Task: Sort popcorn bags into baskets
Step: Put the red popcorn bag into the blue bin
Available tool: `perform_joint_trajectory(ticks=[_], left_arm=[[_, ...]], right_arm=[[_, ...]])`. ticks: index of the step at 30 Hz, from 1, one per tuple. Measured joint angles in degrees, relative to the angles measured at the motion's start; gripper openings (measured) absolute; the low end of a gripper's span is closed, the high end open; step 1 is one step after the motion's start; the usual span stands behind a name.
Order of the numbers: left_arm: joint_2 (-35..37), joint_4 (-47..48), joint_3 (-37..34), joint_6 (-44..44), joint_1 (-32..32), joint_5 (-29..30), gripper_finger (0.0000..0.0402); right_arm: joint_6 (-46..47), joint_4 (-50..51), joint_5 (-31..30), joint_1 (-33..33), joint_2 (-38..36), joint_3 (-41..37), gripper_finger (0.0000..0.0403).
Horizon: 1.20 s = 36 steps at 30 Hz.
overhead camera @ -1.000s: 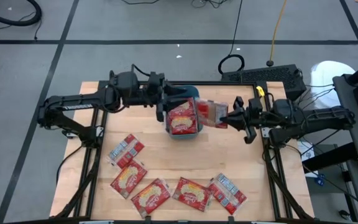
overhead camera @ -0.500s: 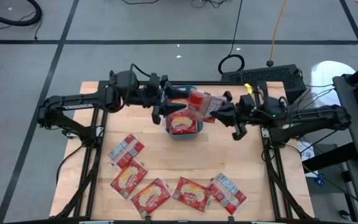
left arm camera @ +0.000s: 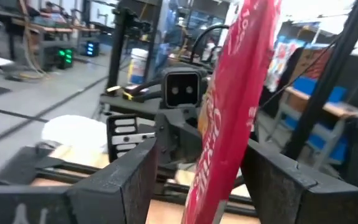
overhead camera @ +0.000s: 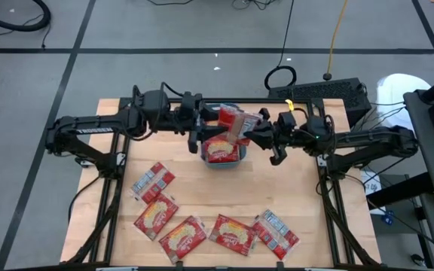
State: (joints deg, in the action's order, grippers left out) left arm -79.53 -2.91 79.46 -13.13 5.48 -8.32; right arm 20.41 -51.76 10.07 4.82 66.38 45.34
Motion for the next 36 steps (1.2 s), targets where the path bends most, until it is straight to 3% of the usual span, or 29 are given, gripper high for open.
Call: perform_joint_trajectory(ticks=[8, 14, 21, 30, 36], left_arm=[[0.0, 1.9, 0.0, 4.4, 0.5, 1.0, 0.0203], [0.0, 2.0, 0.0, 11.4, 0.9, 4.0, 0.0118], [0.0, 5.6, 0.0, 13.5, 3.9, 5.3, 0.0017], [0.0, 8.0, 0.0, 14.9, 7.9, 6.9, 0.0046], [0.0, 10.8, 0.0, 20.3, 10.0, 9.4, 0.0024]], right_arm=[[0.1, 1.0, 7.0, 5.6, 0.0, 0.0, 0.001], [0.2, 3.5, 9.9, 9.3, 0.0, 0.0, 0.001], [-0.1, 6.2, 10.6, 12.0, 0.0, -0.1, 0.0015], [1.5, 14.3, 9.1, 15.1, -0.4, 0.0, 0.0073], [3.8, 28.0, 9.5, 17.8, -3.3, 0.0, 0.0117]])
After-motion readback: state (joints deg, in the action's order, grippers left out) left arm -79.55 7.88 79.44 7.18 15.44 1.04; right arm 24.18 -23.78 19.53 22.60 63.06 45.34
